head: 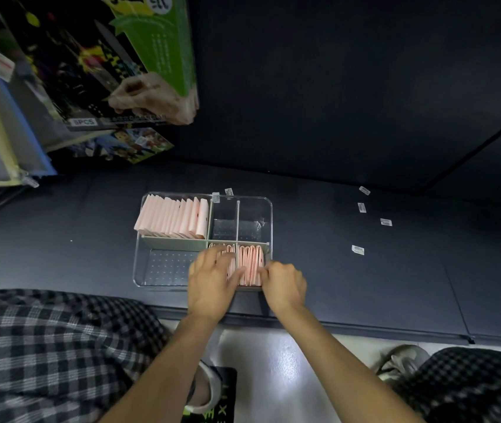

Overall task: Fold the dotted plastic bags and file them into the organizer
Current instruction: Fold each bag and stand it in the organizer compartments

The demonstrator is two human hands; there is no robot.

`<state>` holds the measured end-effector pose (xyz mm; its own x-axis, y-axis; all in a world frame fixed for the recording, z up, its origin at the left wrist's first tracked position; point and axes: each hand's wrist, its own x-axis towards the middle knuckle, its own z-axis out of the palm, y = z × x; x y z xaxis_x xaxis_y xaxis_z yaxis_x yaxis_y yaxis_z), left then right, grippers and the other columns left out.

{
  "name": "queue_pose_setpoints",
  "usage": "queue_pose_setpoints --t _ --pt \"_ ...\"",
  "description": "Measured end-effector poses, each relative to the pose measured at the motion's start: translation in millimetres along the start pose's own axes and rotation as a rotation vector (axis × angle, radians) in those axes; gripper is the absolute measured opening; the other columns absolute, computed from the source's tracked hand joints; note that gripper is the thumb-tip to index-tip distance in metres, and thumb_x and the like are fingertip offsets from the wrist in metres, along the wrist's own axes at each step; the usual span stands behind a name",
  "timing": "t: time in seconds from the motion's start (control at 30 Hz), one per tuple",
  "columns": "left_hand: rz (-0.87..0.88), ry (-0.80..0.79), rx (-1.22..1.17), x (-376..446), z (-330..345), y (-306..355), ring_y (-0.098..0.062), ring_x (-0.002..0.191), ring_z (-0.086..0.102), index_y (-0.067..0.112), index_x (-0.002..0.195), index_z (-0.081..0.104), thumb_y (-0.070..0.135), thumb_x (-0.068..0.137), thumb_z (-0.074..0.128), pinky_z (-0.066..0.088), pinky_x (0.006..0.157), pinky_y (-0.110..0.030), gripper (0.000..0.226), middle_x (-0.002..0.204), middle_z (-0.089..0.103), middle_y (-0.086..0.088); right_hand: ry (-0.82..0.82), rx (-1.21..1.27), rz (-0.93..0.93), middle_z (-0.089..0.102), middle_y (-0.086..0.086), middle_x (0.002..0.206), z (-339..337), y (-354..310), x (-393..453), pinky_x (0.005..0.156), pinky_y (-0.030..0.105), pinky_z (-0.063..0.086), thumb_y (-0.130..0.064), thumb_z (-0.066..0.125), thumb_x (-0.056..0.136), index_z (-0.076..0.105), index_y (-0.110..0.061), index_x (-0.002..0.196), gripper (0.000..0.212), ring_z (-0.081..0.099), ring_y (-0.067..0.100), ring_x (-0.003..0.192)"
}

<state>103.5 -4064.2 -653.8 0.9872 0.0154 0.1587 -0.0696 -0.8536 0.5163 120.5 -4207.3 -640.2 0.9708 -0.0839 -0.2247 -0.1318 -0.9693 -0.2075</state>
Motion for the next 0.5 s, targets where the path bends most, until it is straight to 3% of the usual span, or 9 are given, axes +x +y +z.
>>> queue_pose_setpoints --t 0.1,0.17,0.23,0.33,0.5 --pt "-0.331 0.002 -0.094 -4.8 1.4 -6.2 -0.031 0.112 0.048 0.009 0.124 0.053 0.039 0.089 0.060 0.035 0.093 -0.043 0.047 0.121 0.053 -0.013 0.051 -0.007 0.011 0.070 0.009 0.093 0.7 -0.2 -0.8 0.062 0.029 0.038 -0.043 0.041 0.097 0.060 -0.015 0.101 0.034 0.065 0.032 0.088" --pt "-0.447 -0.061 -0.140 -4.1 4.2 -7.8 -0.032 0.120 0.046 0.008 0.136 0.041 0.045 0.090 0.055 0.028 0.101 -0.043 0.060 0.129 0.051 -0.014 0.113 0.033 0.038 0.069 0.005 0.088 1.3 0.0 -2.8 0.060 0.030 0.042 -0.052 0.038 0.095 0.049 -0.016 0.099 0.038 0.066 0.030 0.082" --pt "-0.457 -0.104 -0.138 -3.9 9.6 -8.6 -0.029 0.127 0.043 0.009 0.143 0.032 0.050 0.090 0.052 0.018 0.108 -0.039 0.070 0.137 0.048 -0.013 0.095 0.143 0.105 0.067 0.005 0.088 2.2 2.9 -0.9 0.061 0.032 0.042 -0.059 0.042 0.091 0.041 -0.015 0.099 0.044 0.065 0.030 0.082" --pt "-0.450 -0.108 -0.178 -2.5 14.0 -8.0 -0.027 0.128 0.043 0.009 0.144 0.029 0.053 0.088 0.052 0.014 0.109 -0.036 0.075 0.139 0.046 -0.012 -0.037 0.385 0.233 0.067 0.010 0.095 6.3 12.9 8.7 0.068 0.034 0.045 -0.052 0.052 0.089 0.045 -0.012 0.096 0.041 0.063 0.032 0.093" --pt "-0.403 -0.172 -0.253 4.0 25.0 5.6 -0.027 0.128 0.042 0.014 0.147 0.024 0.054 0.088 0.052 0.013 0.107 -0.035 0.076 0.137 0.046 -0.008 -0.067 0.559 0.290 0.067 0.013 0.087 11.7 43.2 17.0 0.074 0.035 0.045 -0.042 0.060 0.088 0.045 -0.015 0.072 0.035 0.061 0.031 0.090"
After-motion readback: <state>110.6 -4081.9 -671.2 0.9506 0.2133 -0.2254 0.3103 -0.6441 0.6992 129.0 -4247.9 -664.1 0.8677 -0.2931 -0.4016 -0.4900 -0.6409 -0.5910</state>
